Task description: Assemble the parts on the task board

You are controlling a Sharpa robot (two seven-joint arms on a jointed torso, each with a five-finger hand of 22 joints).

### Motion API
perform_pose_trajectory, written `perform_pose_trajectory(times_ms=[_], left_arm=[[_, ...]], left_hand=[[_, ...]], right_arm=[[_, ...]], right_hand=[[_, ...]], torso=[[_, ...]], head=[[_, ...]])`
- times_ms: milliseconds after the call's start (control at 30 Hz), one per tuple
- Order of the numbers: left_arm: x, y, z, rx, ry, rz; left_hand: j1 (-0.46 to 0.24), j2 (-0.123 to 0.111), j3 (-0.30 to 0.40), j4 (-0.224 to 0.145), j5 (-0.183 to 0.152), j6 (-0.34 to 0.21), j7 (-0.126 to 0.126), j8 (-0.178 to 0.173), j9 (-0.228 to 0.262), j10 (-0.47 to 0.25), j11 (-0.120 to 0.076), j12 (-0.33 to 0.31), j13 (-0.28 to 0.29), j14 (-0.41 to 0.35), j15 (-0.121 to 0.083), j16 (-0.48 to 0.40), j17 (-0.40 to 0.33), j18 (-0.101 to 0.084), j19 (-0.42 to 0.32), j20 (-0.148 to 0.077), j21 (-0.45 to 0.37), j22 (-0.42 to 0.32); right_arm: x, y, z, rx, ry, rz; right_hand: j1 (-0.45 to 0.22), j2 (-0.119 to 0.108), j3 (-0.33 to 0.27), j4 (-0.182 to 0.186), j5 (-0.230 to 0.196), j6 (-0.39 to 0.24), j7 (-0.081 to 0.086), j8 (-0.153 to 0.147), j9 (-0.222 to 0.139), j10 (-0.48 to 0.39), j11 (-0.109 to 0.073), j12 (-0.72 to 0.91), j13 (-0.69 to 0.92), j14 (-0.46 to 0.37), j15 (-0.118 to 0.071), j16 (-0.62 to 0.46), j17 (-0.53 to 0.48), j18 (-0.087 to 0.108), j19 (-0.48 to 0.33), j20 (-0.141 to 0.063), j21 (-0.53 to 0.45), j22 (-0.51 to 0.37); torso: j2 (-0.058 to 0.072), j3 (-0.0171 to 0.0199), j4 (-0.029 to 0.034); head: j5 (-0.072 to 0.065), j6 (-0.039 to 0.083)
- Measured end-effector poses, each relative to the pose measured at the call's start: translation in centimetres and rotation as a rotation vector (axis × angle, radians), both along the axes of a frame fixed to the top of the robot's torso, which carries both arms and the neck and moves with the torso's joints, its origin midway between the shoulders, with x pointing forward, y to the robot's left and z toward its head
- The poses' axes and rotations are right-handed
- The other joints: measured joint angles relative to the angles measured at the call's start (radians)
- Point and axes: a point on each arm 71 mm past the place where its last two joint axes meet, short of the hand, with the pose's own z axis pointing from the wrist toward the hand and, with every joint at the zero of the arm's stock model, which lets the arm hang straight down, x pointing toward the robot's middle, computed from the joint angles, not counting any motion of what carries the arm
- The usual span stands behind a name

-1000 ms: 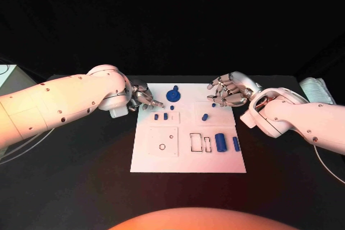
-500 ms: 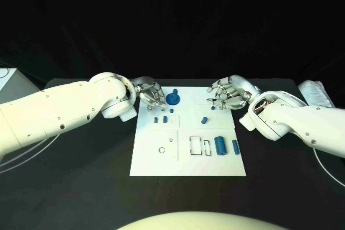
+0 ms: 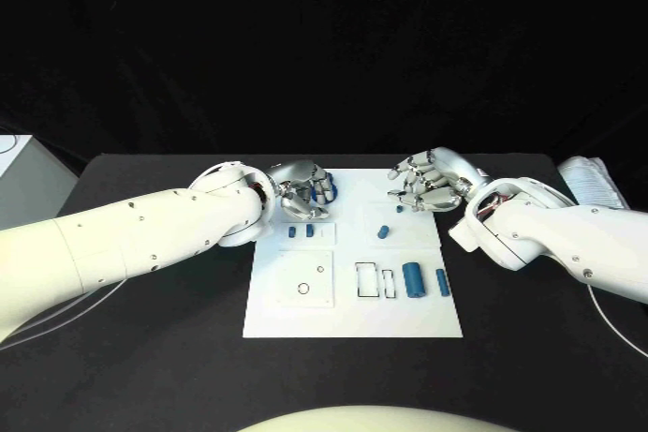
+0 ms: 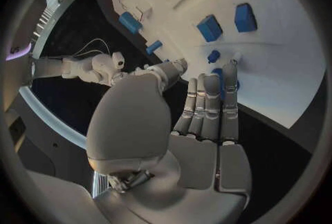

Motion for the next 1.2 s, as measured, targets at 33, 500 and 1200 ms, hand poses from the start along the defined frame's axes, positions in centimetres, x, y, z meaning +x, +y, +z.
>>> perform_pose_trajectory(times_ms=[33,500,1200], left_arm=[[0.0,-0.1,0.0,0.006,-0.007,-0.003],[0.8,-0.7,-0.5,0.141,-0.081,-0.019],[1.2,-1.3,-1.1,0.240,-0.059,-0.014]], left_hand=[[0.000,0.000,-0.002,-0.002,0.000,0.000,0.000,-0.003,-0.002,0.000,0.000,0.000,-0.002,0.009,0.000,0.008,0.008,0.000,0.000,0.000,0.003,0.001],[0.015,-0.003,-0.004,-0.024,0.000,0.041,-0.009,-0.028,-0.039,0.000,0.000,-0.011,-0.028,0.045,-0.004,0.068,0.037,0.000,0.008,0.000,0.029,0.024],[0.023,0.005,0.024,-0.051,0.000,0.079,-0.011,-0.061,-0.071,0.010,-0.009,-0.011,-0.049,0.062,-0.006,0.107,0.044,0.000,0.008,0.000,0.061,0.049]], right_arm=[[0.0,0.0,0.0,0.000,0.000,0.000],[0.0,0.1,0.0,0.002,-0.002,0.002],[0.0,0.3,0.0,0.004,-0.002,0.007]], right_hand=[[0.000,0.000,0.000,0.000,0.000,0.000,0.000,0.000,0.000,0.000,0.000,0.000,0.000,0.000,0.000,0.000,0.000,0.000,0.000,0.000,0.000,0.000],[0.000,0.000,0.000,0.000,0.000,0.000,0.000,0.000,0.000,0.000,0.000,0.000,0.000,0.000,0.000,0.000,0.001,0.000,0.000,0.000,0.000,0.000],[0.000,0.000,0.000,0.000,0.004,-0.004,0.003,0.000,-0.001,0.000,0.000,0.000,-0.001,0.000,0.000,0.000,0.002,0.000,0.000,0.000,0.000,-0.001]], torso=[[0.000,0.0000,-0.0002],[0.000,0.0007,0.0009],[-0.002,-0.0012,0.0017]], head=[[0.000,0.000],[-0.007,-0.006],[-0.010,-0.009]])
